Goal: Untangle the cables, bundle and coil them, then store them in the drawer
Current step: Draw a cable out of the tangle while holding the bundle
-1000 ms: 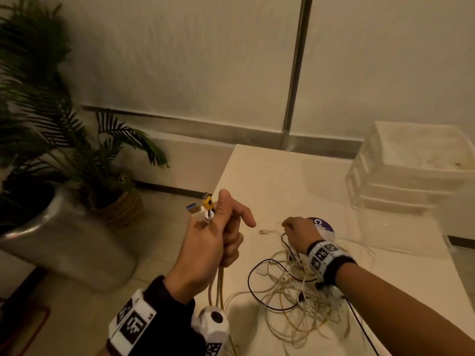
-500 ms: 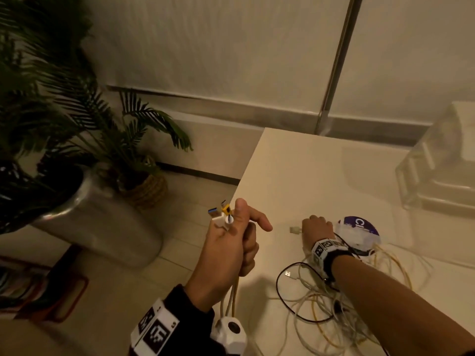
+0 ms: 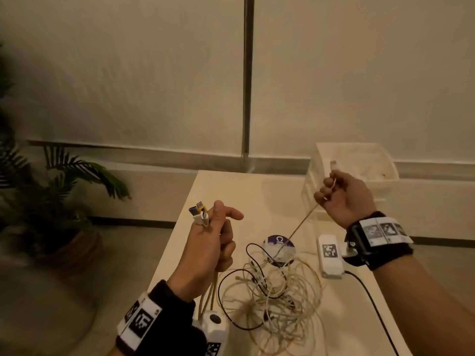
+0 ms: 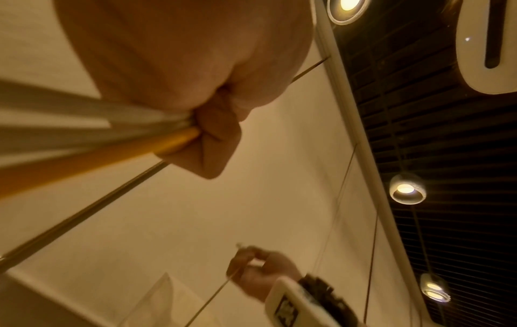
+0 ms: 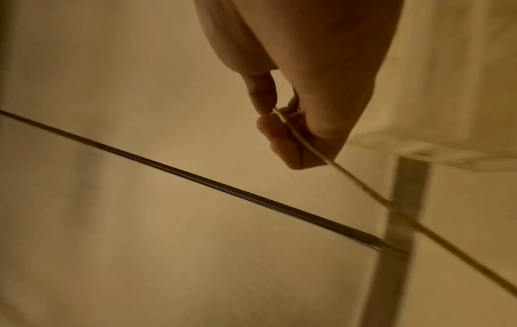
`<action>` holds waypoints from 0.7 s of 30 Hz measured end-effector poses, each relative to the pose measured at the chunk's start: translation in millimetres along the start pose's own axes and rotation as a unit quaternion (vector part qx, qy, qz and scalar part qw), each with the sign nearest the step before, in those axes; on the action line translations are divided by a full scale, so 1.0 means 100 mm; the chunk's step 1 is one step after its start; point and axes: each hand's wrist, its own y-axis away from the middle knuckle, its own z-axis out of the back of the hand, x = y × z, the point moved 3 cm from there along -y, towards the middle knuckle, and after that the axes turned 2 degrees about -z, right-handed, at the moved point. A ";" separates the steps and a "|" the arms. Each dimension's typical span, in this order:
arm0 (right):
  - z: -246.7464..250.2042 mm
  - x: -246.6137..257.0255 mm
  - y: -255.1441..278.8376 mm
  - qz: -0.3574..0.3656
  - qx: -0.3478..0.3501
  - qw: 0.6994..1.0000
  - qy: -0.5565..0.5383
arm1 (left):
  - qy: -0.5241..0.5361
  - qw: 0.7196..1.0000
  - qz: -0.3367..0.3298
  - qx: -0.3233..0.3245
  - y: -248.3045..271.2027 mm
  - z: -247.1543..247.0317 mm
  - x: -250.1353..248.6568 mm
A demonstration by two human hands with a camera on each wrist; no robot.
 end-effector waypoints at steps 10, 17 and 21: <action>-0.58 -0.02 1.71 0.257 0.174 0.891 0.333 | 0.023 0.992 -0.093 0.088 0.20 -0.82 -0.41; -0.38 -0.40 1.90 0.292 0.128 0.904 0.285 | -0.069 0.992 -0.079 0.071 0.32 -1.04 -0.31; -0.27 -0.53 1.89 0.315 0.142 0.885 0.313 | -0.109 0.984 -0.142 -0.009 0.32 -0.94 -0.44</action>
